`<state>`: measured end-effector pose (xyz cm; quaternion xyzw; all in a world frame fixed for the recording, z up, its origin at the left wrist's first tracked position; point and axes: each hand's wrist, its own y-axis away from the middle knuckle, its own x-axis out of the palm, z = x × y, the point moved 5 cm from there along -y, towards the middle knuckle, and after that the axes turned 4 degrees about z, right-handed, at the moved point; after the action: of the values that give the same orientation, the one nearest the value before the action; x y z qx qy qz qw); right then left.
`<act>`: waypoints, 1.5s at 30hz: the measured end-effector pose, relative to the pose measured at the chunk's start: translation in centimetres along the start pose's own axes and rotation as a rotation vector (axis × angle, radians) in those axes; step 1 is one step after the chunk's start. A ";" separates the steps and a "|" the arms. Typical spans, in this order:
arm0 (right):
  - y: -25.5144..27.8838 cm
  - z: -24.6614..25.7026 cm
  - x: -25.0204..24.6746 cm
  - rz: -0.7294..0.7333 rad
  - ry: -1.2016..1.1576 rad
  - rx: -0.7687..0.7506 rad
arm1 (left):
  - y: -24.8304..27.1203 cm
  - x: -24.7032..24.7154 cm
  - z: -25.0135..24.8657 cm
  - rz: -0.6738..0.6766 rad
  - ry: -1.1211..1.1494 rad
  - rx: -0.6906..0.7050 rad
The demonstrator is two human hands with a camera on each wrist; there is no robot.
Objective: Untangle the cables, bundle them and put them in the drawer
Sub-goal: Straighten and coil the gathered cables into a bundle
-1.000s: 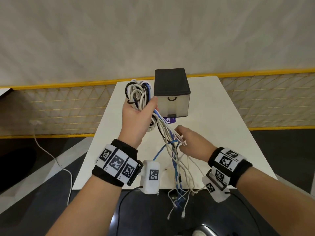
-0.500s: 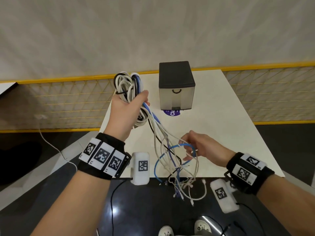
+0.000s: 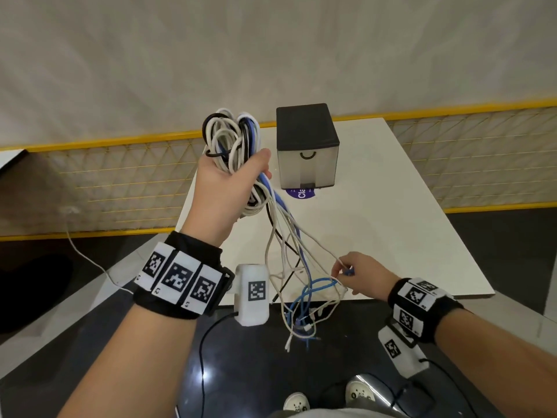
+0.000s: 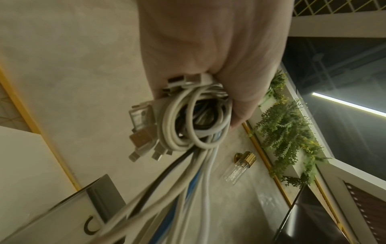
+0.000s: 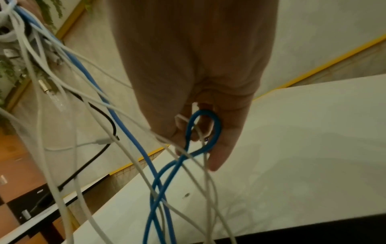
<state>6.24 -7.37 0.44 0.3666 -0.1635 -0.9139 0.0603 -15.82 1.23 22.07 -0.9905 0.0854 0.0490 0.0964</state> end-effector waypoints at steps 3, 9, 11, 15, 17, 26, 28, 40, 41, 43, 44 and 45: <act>-0.2 -1.1 -0.2 -0.074 -0.128 0.048 | 0.0 -0.2 -0.4 -0.034 0.010 0.010; 0.5 -2.8 -0.4 -0.048 -0.264 -0.047 | -0.3 -1.1 -1.1 -0.083 0.064 0.032; 0.8 -3.2 -0.2 0.012 -0.077 -0.110 | -0.3 -1.4 -1.1 -0.090 0.088 0.034; 0.8 -4.5 0.2 0.104 0.202 -0.106 | -0.4 -2.0 -1.5 -0.143 0.130 0.034; 0.5 -4.9 0.0 0.065 0.225 -0.105 | -0.7 -2.5 -1.8 -0.181 0.147 0.036; 0.3 -2.6 -1.7 -0.154 0.000 -0.182 | -1.2 -3.8 -2.3 -0.189 0.087 0.063; 0.3 -0.1 -2.9 -0.170 -0.146 -0.264 | -1.2 -3.6 -1.9 -0.153 0.014 0.059; -0.2 7.1 -4.6 0.095 0.449 -0.259 | -0.6 -1.8 -1.5 0.052 -0.206 0.109; -0.1 6.3 -4.3 0.140 0.502 -0.232 | -0.6 -1.9 -1.5 0.063 -0.211 0.110; 0.2 5.5 -4.5 0.121 0.403 -0.214 | -0.6 -2.2 -1.3 0.086 -0.208 0.115; 0.3 5.4 -4.9 0.067 0.258 -0.212 | -0.6 -2.2 -1.2 0.092 -0.211 0.114; 0.4 5.5 -5.3 0.010 0.086 -0.211 | -0.6 -2.3 -1.0 0.091 -0.215 0.112</act>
<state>6.23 -5.08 7.75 0.3960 -0.0653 -0.9093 0.1100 -17.87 1.93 23.41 -0.9676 0.1221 0.1543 0.1581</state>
